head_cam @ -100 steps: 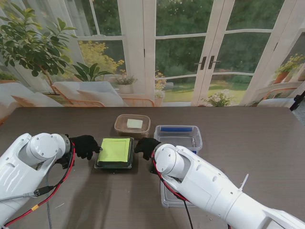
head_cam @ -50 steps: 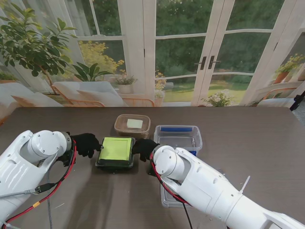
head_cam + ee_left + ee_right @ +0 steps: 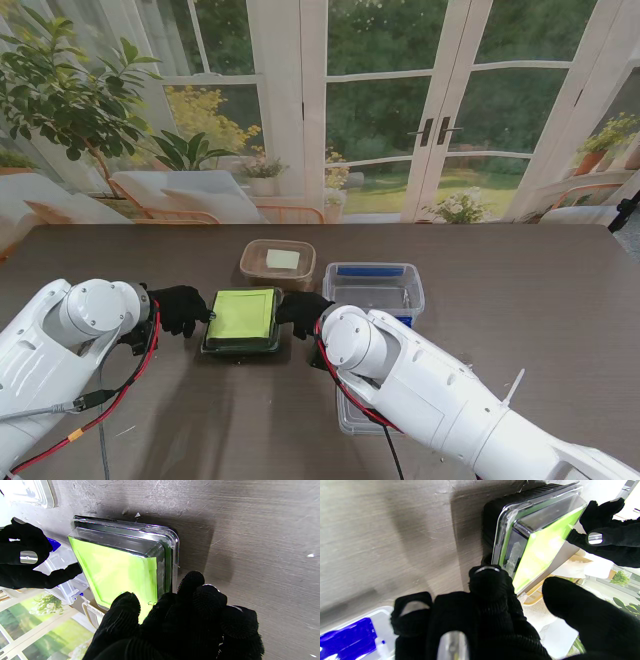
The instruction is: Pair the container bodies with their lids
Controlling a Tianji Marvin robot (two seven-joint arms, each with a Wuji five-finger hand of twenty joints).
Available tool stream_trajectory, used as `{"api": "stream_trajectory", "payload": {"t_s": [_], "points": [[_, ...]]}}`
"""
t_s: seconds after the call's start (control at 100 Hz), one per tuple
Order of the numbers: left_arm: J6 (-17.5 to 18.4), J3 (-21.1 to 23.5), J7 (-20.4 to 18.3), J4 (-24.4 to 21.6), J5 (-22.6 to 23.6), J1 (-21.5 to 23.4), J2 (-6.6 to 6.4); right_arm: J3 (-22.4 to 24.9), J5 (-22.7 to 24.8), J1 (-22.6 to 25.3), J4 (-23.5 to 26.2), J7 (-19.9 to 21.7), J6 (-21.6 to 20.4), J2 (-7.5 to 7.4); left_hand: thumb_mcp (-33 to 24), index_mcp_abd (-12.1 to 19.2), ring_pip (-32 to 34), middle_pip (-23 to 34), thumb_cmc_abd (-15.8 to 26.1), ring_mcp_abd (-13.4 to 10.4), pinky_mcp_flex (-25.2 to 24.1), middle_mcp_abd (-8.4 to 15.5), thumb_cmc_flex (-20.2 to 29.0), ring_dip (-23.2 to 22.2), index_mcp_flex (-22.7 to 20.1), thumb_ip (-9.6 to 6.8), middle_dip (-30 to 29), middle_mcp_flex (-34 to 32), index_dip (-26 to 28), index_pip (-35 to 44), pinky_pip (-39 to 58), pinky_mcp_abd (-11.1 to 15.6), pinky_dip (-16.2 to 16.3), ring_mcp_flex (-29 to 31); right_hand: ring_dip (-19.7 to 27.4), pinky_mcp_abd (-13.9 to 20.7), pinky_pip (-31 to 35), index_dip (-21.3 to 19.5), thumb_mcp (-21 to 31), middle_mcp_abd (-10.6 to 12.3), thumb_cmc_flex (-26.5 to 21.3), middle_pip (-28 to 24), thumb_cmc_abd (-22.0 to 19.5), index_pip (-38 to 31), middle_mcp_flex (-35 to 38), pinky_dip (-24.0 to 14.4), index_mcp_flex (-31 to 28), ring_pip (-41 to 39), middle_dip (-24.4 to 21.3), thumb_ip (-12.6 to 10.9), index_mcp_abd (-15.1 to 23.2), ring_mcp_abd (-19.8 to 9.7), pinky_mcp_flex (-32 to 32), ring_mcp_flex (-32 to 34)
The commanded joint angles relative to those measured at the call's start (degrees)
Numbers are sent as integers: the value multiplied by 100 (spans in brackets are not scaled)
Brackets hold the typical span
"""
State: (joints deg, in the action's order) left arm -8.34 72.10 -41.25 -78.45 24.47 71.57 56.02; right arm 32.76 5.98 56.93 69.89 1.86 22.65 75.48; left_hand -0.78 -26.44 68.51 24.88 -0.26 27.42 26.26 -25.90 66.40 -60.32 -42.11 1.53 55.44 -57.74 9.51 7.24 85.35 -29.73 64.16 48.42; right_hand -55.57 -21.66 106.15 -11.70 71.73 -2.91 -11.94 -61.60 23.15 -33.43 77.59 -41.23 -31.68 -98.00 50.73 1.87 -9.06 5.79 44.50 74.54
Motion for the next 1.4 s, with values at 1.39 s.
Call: {"api": "stream_trajectory", "payload": {"t_s": [1.39], "points": [[579,502,256,-290,188,237,51,123,275,153,351,-216,-128,-23,97,156,-185,-23,284,203,-117,-113,-71,113,-52,-149,-73,97,23,66,-70,319,-55,-63,-43,-222,557,49,-60,-475,30,-11,62,-59,527,-91,-229,-422,-44,-23,526,-145,2244,39]]}}
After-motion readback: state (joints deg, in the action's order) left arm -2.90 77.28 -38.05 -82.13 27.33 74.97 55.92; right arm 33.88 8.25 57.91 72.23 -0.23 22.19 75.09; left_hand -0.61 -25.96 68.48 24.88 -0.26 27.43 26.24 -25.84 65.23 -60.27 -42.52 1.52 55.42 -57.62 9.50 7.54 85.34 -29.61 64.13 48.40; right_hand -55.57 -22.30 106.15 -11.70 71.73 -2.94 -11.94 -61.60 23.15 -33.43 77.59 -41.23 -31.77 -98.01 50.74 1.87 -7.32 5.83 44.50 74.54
